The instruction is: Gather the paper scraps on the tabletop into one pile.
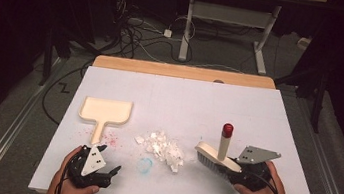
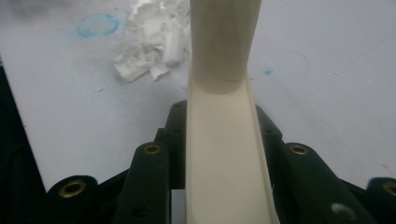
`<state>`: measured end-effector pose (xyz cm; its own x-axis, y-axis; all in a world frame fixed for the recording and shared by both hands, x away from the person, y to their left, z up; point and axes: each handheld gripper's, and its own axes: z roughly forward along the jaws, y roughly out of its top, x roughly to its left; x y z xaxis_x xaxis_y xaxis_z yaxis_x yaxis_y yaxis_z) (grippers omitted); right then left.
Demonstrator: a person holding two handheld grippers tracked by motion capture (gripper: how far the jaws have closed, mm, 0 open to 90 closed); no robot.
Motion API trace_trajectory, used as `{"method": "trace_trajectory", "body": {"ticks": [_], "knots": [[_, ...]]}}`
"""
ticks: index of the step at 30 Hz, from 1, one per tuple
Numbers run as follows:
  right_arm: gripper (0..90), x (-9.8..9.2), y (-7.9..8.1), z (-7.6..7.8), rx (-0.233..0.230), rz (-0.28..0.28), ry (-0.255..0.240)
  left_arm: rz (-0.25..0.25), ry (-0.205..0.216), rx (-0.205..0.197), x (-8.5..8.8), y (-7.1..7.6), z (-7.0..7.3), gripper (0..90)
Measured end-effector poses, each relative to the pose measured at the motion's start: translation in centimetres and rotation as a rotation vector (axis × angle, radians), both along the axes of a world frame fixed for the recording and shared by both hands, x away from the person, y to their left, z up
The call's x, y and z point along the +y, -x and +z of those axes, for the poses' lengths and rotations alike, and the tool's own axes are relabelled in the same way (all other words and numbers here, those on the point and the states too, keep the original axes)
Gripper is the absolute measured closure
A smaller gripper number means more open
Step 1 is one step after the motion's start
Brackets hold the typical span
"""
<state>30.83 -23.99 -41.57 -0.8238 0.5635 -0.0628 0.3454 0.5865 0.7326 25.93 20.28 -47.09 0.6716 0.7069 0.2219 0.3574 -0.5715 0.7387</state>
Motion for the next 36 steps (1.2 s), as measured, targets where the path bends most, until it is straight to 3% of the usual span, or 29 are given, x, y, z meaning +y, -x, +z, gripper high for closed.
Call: {"method": "trace_trajectory", "body": {"ticks": [8,16,20,24,30,36], "knots": [[67.8,4.2,0.5,-0.4,0.003,0.099,0.006,-0.006,-0.005,0.008,-0.1,-0.1,-0.2,21.2],[67.9,8.3,-0.4,-0.5,-0.029,0.129,0.000,0.002,0.004,0.024,-0.1,-0.1,-0.2,21.2],[67.9,9.6,-1.2,-0.3,-0.051,0.124,-0.008,-0.007,-0.004,0.011,-0.1,-0.1,-0.2,21.2],[67.8,8.9,-1.1,0.8,-0.079,0.135,-0.025,0.003,0.006,0.027,0.1,0.0,-0.3,21.3],[67.8,6.0,-0.2,2.5,-0.094,0.137,-0.069,0.005,0.002,0.026,0.0,0.1,-0.3,21.3],[67.8,3.6,1.6,2.6,-0.081,0.157,-0.048,-0.003,-0.014,0.018,-0.2,-0.1,-0.3,21.3]]}}
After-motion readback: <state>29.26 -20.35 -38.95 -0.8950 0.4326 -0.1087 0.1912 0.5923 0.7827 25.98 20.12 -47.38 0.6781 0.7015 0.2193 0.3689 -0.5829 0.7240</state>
